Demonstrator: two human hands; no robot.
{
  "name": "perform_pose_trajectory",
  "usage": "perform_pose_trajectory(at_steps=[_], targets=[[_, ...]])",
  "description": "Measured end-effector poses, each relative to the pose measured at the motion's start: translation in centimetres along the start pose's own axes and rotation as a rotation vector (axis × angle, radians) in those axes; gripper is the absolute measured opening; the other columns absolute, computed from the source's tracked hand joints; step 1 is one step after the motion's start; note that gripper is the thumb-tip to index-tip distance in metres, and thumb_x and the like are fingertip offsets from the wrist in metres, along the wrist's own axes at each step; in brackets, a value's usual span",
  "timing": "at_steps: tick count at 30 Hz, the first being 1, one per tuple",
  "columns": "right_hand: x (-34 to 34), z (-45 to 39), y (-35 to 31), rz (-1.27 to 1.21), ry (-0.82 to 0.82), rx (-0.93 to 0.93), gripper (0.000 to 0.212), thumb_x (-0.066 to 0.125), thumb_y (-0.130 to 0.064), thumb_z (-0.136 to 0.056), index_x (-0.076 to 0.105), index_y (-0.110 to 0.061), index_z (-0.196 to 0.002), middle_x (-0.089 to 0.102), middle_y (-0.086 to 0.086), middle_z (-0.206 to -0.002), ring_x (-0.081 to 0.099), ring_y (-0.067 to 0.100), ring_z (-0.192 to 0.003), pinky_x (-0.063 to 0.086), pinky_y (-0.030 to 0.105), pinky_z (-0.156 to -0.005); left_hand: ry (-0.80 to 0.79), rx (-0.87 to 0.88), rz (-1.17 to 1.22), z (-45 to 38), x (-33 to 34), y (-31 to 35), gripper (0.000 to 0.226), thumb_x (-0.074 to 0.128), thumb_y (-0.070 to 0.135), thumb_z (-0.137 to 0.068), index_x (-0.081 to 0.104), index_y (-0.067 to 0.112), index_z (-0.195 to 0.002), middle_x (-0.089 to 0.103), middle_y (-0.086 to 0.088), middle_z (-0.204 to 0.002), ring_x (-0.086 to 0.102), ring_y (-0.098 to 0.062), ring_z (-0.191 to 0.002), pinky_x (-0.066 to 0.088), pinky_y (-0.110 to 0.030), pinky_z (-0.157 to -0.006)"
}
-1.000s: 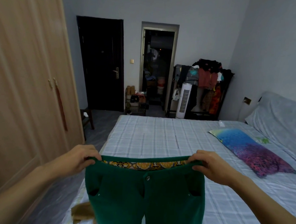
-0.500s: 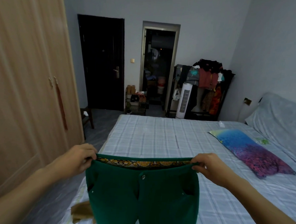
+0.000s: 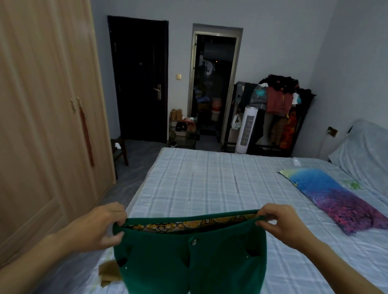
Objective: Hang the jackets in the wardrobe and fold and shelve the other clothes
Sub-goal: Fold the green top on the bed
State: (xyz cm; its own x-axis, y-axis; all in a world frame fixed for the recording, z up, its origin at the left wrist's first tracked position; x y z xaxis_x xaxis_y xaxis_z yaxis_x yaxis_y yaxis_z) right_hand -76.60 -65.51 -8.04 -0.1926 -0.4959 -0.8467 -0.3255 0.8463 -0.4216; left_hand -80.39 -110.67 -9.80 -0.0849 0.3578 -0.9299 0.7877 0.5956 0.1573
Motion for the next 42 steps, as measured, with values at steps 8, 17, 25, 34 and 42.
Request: perform_pose_trajectory(at_steps=[8,17,25,34,42], targets=[[0.7,0.5,0.8,-0.195,0.051,0.08,0.03,0.084,-0.006,-0.073,0.064,-0.028,-0.072,0.062,-0.01,-0.059,0.056,0.003,-0.052,0.04,0.011,-0.051,0.247,-0.241,0.264,0.6,-1.1,-1.2,0.02,0.068,0.036,-0.079,0.058,0.02,-0.071,0.061,0.005,-0.073,0.059,-0.016,-0.066,0.047,-0.033,-0.059],[1.4,0.8,1.2,-0.425,0.117,0.172,0.021,0.069,0.007,-0.083,0.053,-0.003,-0.09,0.058,0.002,-0.071,0.068,0.02,-0.062,0.05,0.027,-0.053,0.3,-0.537,0.695,0.4,-0.6,-1.7,0.026,0.072,-0.005,-0.082,0.06,0.016,-0.073,0.059,-0.004,-0.064,0.052,-0.015,-0.06,0.04,-0.025,-0.056],[2.1,1.1,2.1,-0.475,0.106,0.275,0.014,0.071,-0.002,-0.086,0.071,-0.015,-0.081,0.072,0.006,-0.076,0.07,0.021,-0.073,0.057,0.028,-0.065,0.237,-0.657,0.947,-0.5,0.4,-1.0,0.013,0.071,-0.008,-0.08,0.07,0.004,-0.077,0.066,-0.012,-0.07,0.061,-0.017,-0.064,0.048,-0.017,-0.057],[3.9,-1.3,2.5,-0.54,0.153,0.581,0.019,0.073,-0.018,-0.085,0.067,0.0,-0.08,0.07,0.019,-0.077,0.07,0.031,-0.072,0.057,0.042,-0.063,0.25,-1.131,1.117,-1.8,2.4,-2.7,0.013,0.071,0.007,-0.086,0.061,0.008,-0.077,0.055,-0.009,-0.059,0.05,-0.014,-0.047,0.038,-0.02,-0.045],[6.1,-4.5,-4.2,-0.549,0.253,0.566,0.014,0.075,-0.018,-0.079,0.065,-0.011,-0.073,0.07,0.011,-0.072,0.07,0.025,-0.068,0.06,0.042,-0.062,0.439,-1.086,1.011,-7.7,2.1,3.1,0.02,0.071,0.0,-0.082,0.057,0.009,-0.071,0.056,-0.009,-0.056,0.051,-0.01,-0.035,0.041,-0.019,-0.036]])
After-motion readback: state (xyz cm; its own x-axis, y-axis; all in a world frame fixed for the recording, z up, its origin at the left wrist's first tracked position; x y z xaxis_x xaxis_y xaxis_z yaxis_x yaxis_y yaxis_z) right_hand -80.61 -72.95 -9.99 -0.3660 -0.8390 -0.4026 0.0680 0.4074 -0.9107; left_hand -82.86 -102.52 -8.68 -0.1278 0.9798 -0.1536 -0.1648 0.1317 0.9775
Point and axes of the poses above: each hand's wrist, its own z-axis away from the middle knuckle, its own x-axis out of the palm, y = z × x, the point moved 6 cm from there along -z, towards the middle knuckle
